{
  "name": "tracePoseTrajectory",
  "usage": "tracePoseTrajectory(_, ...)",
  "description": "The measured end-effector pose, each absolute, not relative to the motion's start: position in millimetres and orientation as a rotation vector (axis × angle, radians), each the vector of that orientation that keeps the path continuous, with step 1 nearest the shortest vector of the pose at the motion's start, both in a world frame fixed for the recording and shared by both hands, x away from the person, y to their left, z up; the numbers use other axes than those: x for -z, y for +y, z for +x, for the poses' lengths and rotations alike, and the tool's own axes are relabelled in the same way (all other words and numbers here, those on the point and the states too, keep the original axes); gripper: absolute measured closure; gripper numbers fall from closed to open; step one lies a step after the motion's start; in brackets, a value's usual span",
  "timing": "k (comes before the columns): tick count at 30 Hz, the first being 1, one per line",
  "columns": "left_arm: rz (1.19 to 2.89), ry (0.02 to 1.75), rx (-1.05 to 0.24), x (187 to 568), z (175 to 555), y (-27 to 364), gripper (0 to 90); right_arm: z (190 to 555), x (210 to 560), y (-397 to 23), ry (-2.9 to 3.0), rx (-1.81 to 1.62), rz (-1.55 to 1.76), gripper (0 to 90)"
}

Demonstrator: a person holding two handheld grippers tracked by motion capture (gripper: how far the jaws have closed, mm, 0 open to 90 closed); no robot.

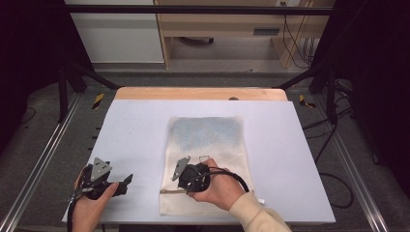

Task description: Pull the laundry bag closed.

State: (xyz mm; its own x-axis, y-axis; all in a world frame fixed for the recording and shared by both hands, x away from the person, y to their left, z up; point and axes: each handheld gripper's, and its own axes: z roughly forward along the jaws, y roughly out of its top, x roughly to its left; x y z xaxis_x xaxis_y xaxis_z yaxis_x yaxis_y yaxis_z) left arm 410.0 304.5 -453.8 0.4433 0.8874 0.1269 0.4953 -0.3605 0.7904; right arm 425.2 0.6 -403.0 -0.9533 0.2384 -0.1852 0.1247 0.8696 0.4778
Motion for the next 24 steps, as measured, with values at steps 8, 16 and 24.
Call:
tracePoseTrajectory(8,2.003,1.170,-0.726,454,410,307,6.6,424,403,14,2.835,-0.703,0.211,72.8)
tracePoseTrajectory(16,2.003,1.170,-0.722,454,410,307,6.8,428,407,29,2.864,-0.747,0.192,78.6)
tracePoseTrajectory(24,2.003,1.171,-0.718,454,411,307,6.8,429,417,46,2.891,-0.777,0.190,77.8)
